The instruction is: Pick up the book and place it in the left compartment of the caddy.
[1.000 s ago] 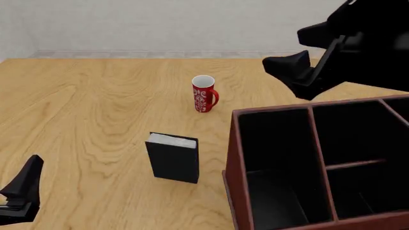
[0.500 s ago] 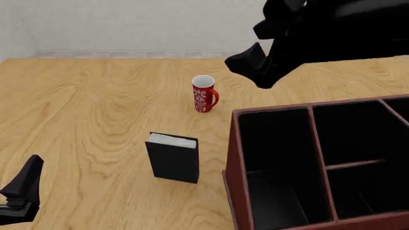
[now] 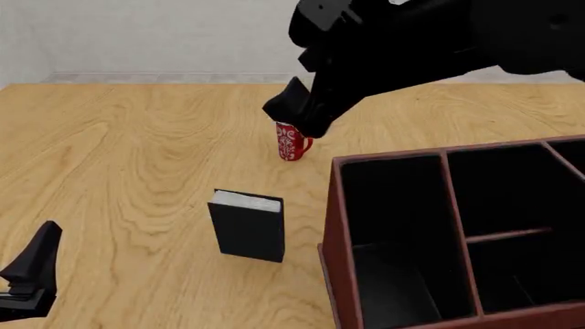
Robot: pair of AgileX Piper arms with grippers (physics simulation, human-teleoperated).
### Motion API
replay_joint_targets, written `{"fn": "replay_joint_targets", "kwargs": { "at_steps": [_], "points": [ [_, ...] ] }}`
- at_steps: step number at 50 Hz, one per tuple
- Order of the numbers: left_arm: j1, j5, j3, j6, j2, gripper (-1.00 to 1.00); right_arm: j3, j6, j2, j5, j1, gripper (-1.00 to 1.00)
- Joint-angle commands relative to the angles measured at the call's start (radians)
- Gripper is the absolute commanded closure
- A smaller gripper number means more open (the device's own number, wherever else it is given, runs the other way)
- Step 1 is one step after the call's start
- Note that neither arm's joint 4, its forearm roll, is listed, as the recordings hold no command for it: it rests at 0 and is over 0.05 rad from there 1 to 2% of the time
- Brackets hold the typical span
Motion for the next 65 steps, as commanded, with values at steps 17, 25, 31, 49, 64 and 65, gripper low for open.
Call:
{"fn": "replay_joint_targets", "kwargs": {
  "at_steps": [17, 25, 31, 49, 64, 65],
  "points": [
    [0.000, -0.004, 0.009, -0.001, -0.004, -1.00, -0.056, 0.036, 0.142, 0.006, 0.082, -1.00],
    [0.000, -0.005, 0.010, -0.001, -0.004, -1.00, -0.049, 0.058, 0.172, -0.007, 0.092, -1.00],
    [0.001, -0.006, 0.010, -0.001, -0.003, -1.00, -0.026, 0.065, 0.195, -0.030, 0.092, -1.00],
    [0.001, -0.009, 0.009, -0.001, 0.001, -1.00, 0.000, 0.085, 0.240, -0.067, 0.091, -1.00],
    [0.000, -0.009, 0.009, -0.001, 0.001, -1.00, 0.038, 0.102, 0.271, -0.108, 0.090, -1.00],
    [0.001, -0.009, 0.009, -0.001, 0.001, -1.00, 0.040, 0.103, 0.273, -0.111, 0.090, -1.00]
  ]
}}
